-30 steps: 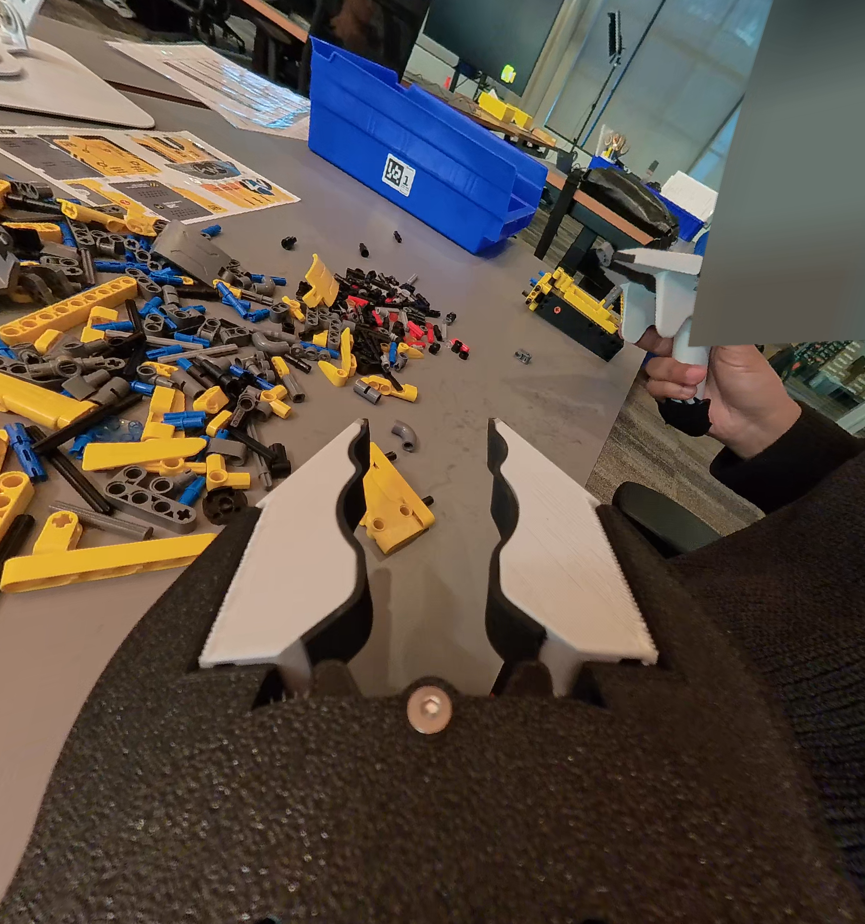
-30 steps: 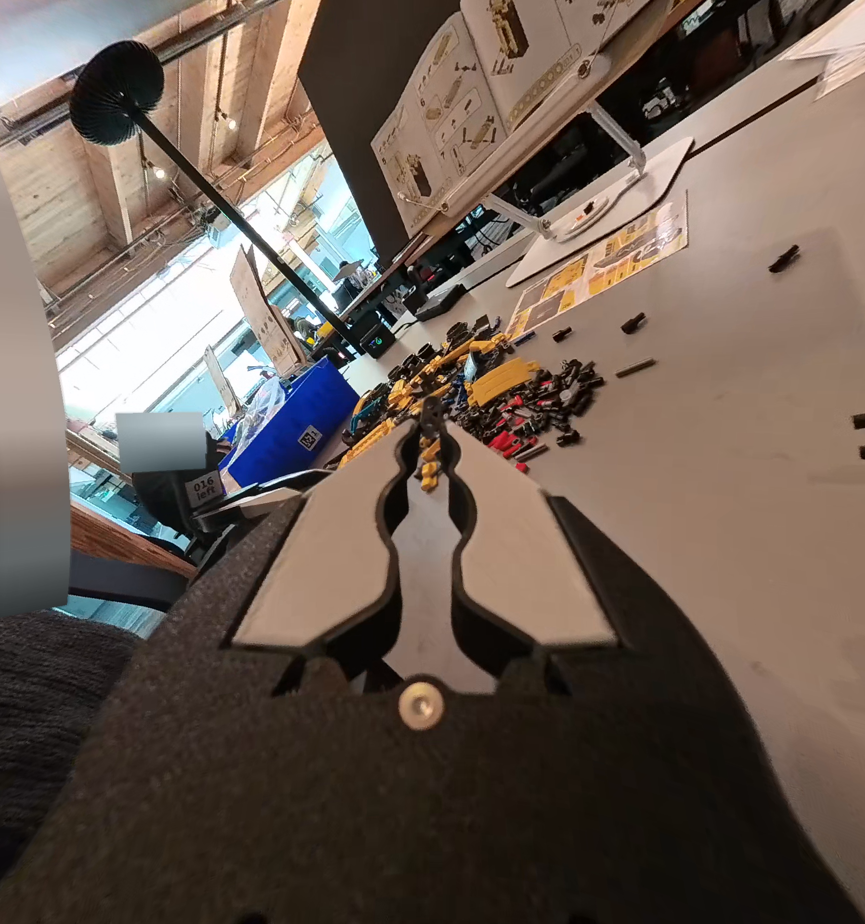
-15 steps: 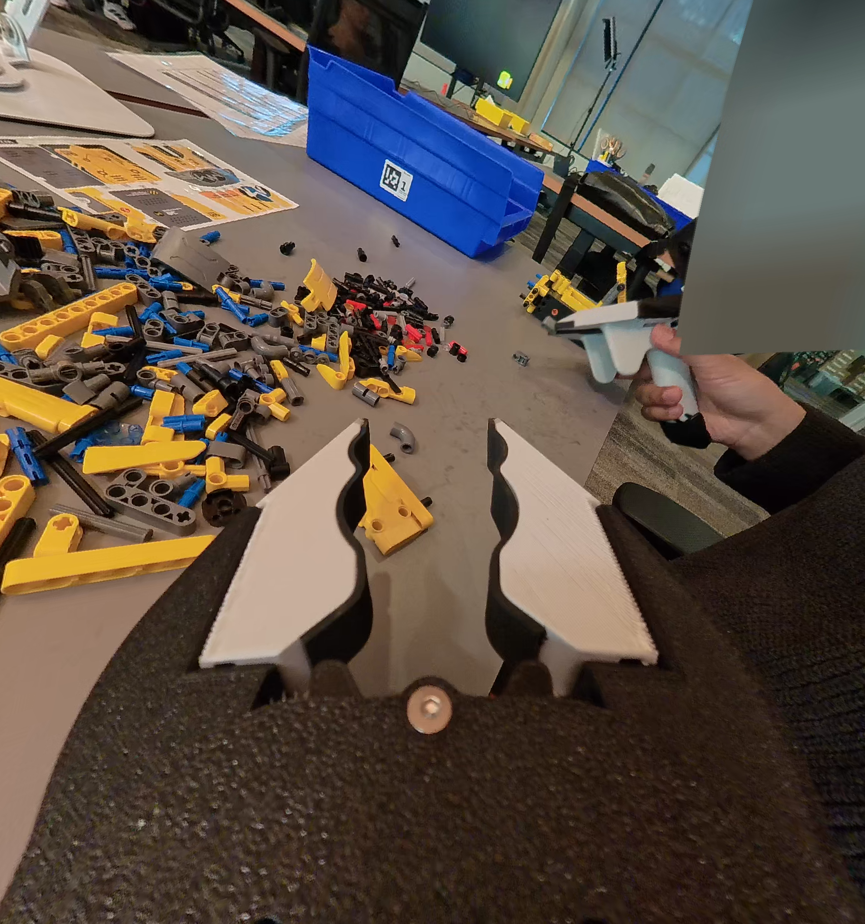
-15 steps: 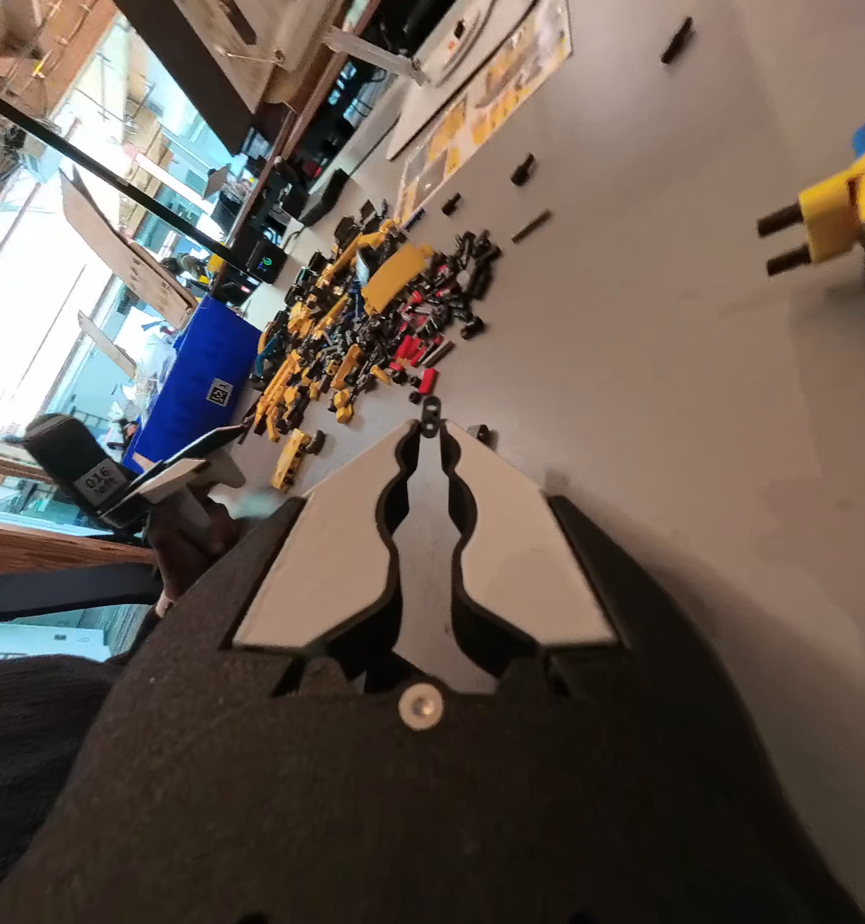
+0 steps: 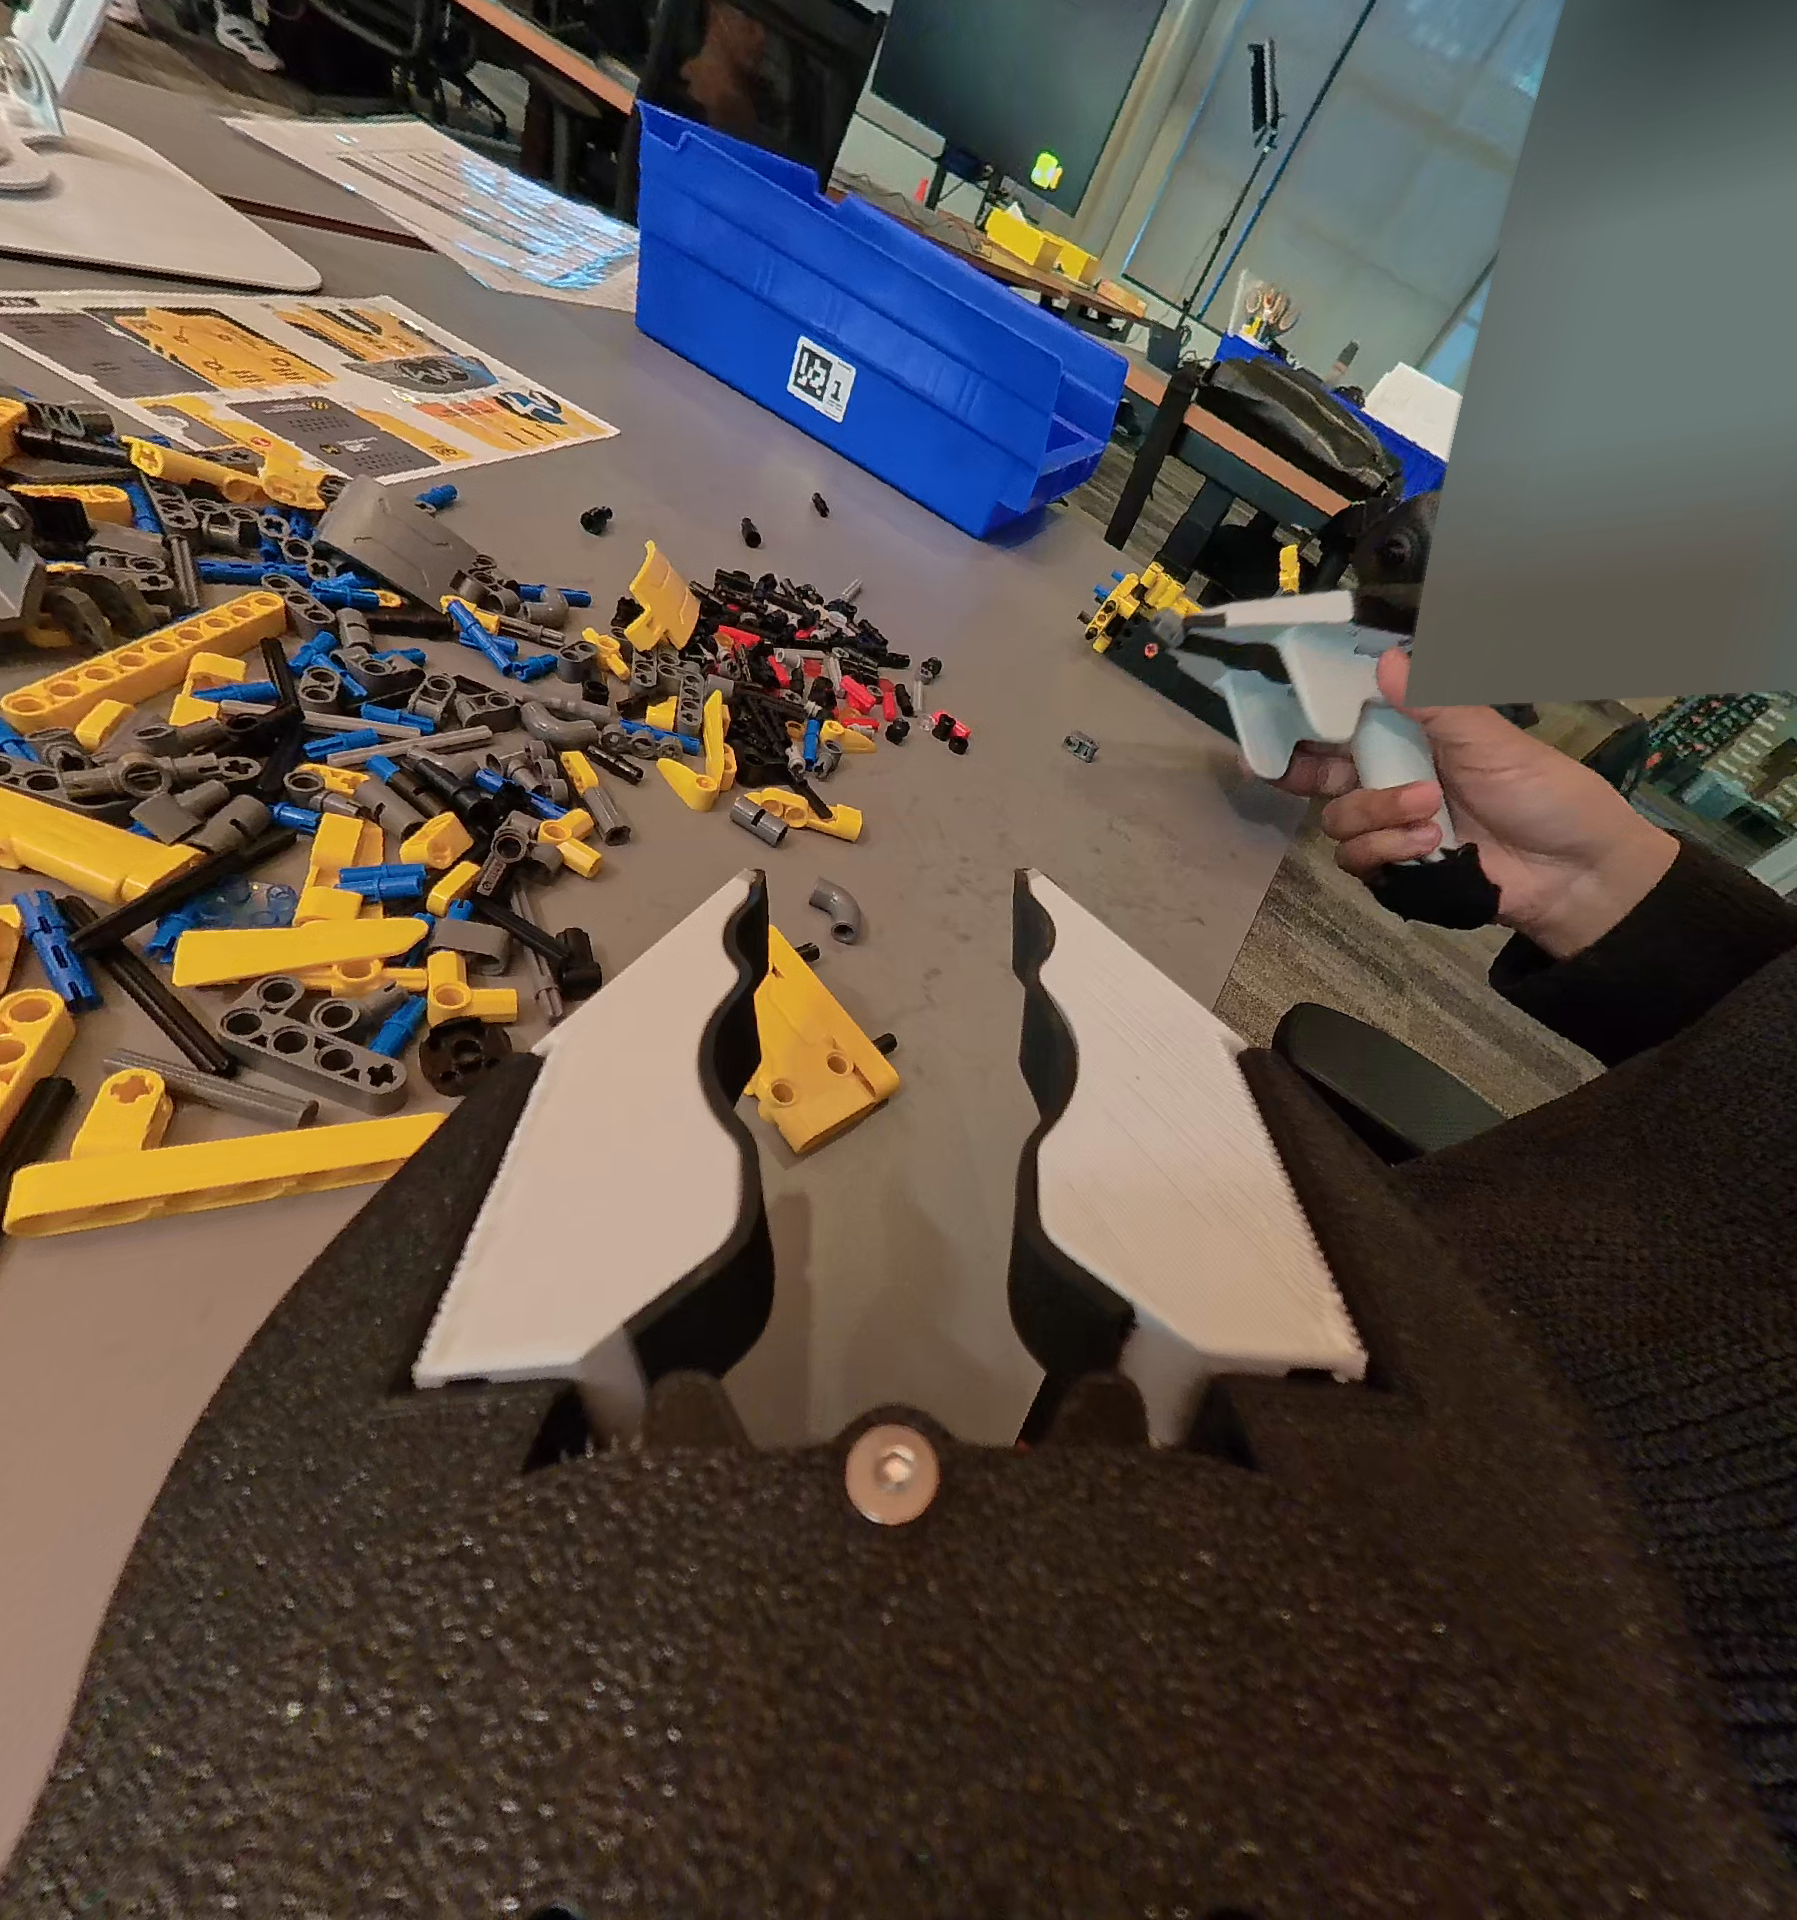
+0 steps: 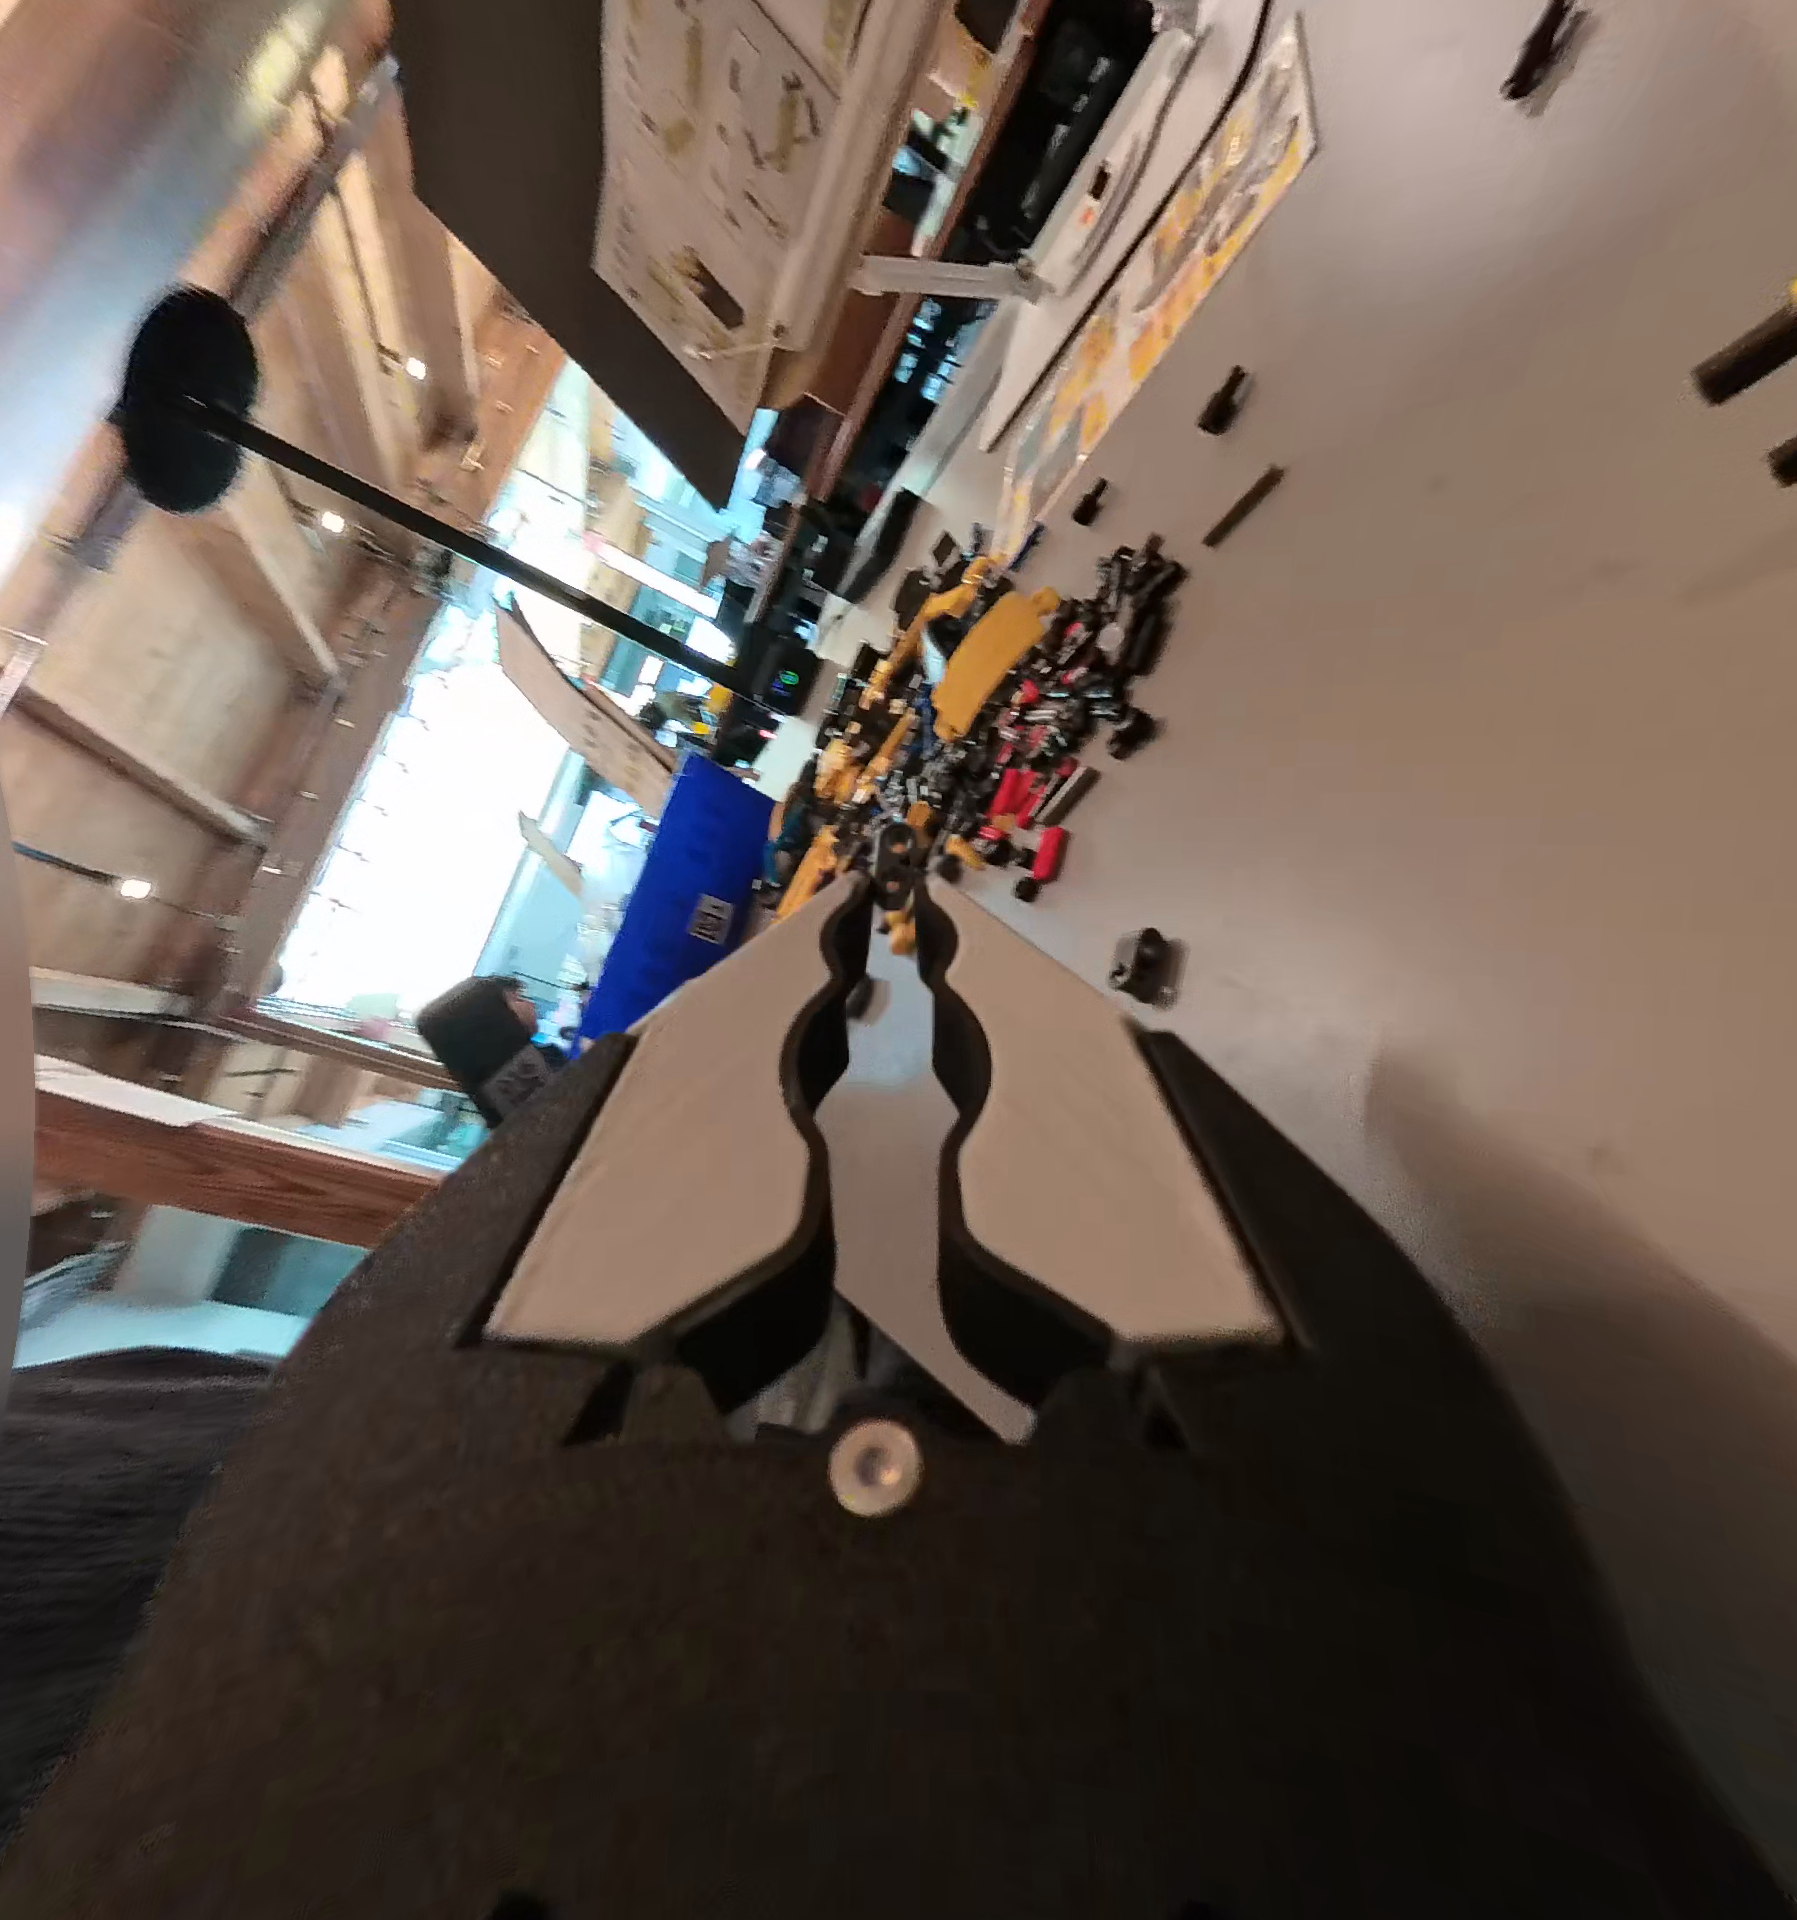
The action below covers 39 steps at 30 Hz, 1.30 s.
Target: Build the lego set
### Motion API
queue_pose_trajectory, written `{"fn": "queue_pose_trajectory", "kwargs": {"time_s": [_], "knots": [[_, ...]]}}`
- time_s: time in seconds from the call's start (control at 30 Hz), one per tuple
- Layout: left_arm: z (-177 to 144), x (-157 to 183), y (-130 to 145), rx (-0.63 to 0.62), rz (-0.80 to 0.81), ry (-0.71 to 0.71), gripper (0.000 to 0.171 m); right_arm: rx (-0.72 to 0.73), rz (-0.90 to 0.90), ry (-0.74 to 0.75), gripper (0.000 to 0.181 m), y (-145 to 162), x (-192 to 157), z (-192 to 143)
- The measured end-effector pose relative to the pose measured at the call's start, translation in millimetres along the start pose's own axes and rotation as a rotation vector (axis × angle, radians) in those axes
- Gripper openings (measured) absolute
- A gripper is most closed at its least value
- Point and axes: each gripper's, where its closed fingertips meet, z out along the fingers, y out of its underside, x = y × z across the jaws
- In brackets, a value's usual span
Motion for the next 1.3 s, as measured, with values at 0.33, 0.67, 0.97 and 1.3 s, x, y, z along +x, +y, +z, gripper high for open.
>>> {"fn": "queue_pose_trajectory", "kwargs": {"time_s": [0.33,0.67,0.97,1.3], "knots": [[0,0,0,0.002,0.003,0.0,0.046,0.065,0.191,-0.18,0.006,-9,-17,-4],[0,0,0,0.001,0.002,-0.002,0.046,0.026,0.084,-0.126,0.007,1,-16,1],[1,-3,1,-0.014,-0.02,-0.013,0.046,-0.073,-0.637,0.266,0.007,-3,4,18],[2,-3,1,-0.012,-0.023,-0.013,0.045,-0.248,-0.971,0.595,0.007,-9,51,20]]}}
